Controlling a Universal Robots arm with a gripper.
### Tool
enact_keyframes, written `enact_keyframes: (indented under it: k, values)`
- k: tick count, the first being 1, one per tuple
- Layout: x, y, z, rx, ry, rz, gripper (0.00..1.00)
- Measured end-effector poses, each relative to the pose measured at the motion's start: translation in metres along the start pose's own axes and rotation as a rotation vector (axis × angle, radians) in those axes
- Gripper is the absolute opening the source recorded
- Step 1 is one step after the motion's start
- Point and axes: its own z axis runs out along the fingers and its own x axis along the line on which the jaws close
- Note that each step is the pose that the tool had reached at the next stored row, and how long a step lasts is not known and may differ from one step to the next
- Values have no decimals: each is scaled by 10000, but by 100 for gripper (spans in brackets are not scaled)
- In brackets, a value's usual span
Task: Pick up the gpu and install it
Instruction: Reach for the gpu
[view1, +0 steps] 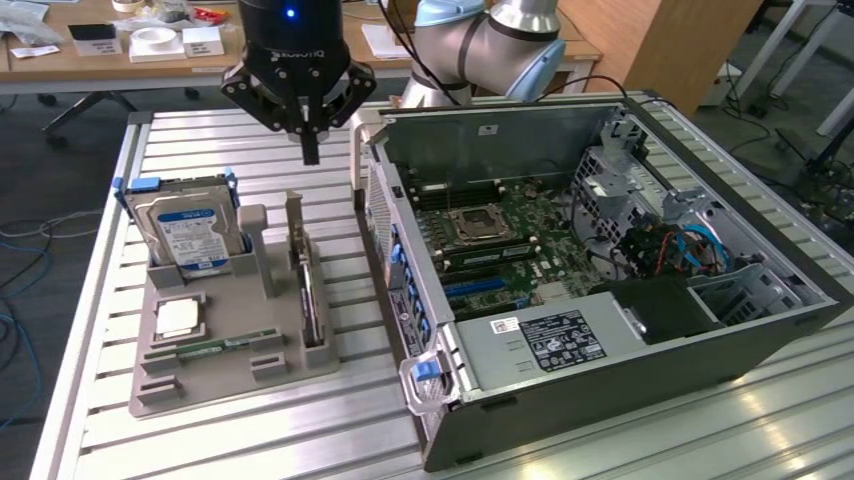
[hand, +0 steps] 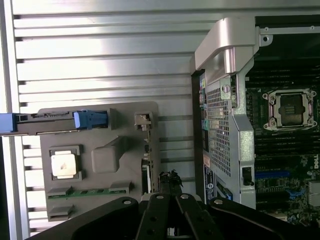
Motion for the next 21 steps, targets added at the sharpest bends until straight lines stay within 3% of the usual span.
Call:
enact_keyframes:
  k: [13,21]
  values:
    - [3,-1,8,-1,-9,-1,11]
    - [28,-7,78,-8,-89,-3,11]
